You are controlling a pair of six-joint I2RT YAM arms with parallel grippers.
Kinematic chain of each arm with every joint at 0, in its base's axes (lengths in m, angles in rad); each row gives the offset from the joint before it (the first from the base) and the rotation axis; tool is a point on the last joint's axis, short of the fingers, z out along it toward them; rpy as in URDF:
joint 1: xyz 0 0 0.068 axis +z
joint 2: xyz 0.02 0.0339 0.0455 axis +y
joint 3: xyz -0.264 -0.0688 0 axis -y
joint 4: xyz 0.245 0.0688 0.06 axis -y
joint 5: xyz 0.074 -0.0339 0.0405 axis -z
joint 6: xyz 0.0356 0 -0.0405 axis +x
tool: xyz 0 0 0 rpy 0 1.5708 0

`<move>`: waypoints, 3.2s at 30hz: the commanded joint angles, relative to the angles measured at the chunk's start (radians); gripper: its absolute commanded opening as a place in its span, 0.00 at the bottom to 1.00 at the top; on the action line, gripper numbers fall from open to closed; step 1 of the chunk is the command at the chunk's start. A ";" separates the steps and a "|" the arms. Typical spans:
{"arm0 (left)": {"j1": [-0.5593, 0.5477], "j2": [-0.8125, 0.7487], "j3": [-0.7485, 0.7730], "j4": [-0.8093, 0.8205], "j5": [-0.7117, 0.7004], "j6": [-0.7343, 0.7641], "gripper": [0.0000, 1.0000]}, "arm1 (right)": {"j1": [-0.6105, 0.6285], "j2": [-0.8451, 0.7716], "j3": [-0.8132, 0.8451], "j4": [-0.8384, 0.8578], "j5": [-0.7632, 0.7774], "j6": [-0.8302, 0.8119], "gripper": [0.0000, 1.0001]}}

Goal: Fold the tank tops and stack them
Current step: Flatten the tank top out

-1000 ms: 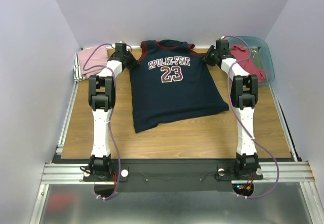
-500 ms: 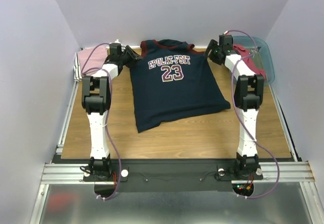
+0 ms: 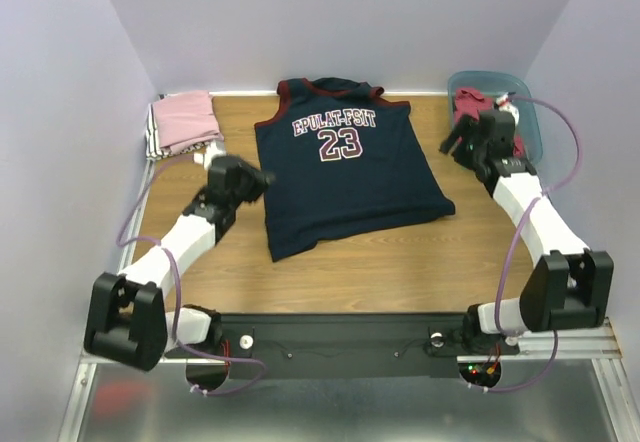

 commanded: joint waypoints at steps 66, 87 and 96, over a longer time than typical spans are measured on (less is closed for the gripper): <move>-0.207 -0.193 -0.086 -0.457 -0.002 0.197 0.00 | -0.022 -0.104 -0.234 -0.170 0.129 -0.075 0.34; -0.030 -0.051 0.086 -0.408 0.099 0.264 0.00 | -0.022 -0.073 -0.521 0.240 -0.008 -0.004 0.50; -0.017 -0.018 0.096 -0.391 0.110 0.264 0.00 | -0.022 -0.017 -0.503 0.307 0.002 -0.004 0.48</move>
